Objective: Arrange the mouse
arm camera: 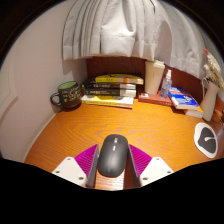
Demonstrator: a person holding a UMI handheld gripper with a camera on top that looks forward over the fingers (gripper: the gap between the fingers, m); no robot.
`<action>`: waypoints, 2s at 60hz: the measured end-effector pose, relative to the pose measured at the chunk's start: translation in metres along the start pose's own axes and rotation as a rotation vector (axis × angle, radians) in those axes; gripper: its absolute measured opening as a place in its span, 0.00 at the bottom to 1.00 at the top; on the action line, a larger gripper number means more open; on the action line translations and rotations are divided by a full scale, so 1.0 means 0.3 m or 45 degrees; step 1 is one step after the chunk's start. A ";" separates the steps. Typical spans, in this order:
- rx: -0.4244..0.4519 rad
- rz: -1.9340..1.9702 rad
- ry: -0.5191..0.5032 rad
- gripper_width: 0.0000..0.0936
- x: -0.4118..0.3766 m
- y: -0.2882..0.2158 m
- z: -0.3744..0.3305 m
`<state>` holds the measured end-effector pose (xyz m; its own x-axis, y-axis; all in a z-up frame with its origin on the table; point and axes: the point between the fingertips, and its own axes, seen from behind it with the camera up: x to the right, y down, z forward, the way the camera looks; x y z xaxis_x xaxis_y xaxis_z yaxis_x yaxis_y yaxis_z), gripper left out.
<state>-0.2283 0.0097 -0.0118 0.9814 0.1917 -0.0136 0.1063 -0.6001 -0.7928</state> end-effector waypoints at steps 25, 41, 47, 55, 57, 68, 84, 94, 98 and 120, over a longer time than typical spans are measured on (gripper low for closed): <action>-0.052 -0.091 -0.034 0.41 0.054 -0.031 -0.037; 0.300 -0.058 0.072 0.41 0.479 -0.456 -0.507; 0.395 -0.016 0.153 0.40 0.735 -0.539 -0.639; 0.392 0.043 0.256 0.40 1.069 -0.508 -0.670; 0.366 0.054 0.277 0.40 1.141 -0.481 -0.652; 0.173 0.123 0.330 0.40 1.385 -0.248 -0.448; -0.028 0.169 0.266 0.40 1.423 0.016 -0.179; -0.040 0.206 0.236 0.42 1.414 0.071 -0.130; -0.023 0.230 0.224 0.45 1.414 0.062 -0.134; -0.061 0.182 0.240 0.91 1.372 0.009 -0.210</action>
<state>0.1861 0.0381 0.0187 0.9990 -0.0434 -0.0060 -0.0327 -0.6479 -0.7610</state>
